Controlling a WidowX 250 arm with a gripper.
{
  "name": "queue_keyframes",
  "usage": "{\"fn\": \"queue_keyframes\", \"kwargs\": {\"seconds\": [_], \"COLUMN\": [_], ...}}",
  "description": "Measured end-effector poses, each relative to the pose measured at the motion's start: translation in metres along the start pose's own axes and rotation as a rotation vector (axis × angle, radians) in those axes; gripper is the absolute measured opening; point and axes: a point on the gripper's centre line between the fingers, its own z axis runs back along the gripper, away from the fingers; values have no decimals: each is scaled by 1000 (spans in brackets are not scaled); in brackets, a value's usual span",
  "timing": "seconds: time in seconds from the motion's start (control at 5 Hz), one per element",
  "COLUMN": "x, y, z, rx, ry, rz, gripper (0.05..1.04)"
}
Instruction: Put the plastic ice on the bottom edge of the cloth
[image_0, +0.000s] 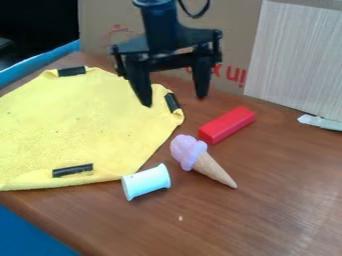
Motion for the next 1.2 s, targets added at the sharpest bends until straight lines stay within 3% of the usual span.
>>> {"fn": "queue_keyframes", "kwargs": {"seconds": [0.2, 0.4, 0.6, 0.8, 1.0, 1.2], "x": [-1, -7, -16, -24, -36, -33], "y": [-3, -3, -4, -7, -15, -15], "z": [-11, -26, -46, -64, -85, -100], "rx": [-46, 20, 100, 183, 230, 255], "ry": [-21, 3, 46, 68, 66, 43], "rz": [165, 321, 397, 437, 411, 418], "gripper": [999, 999, 999, 999, 999, 999]}}
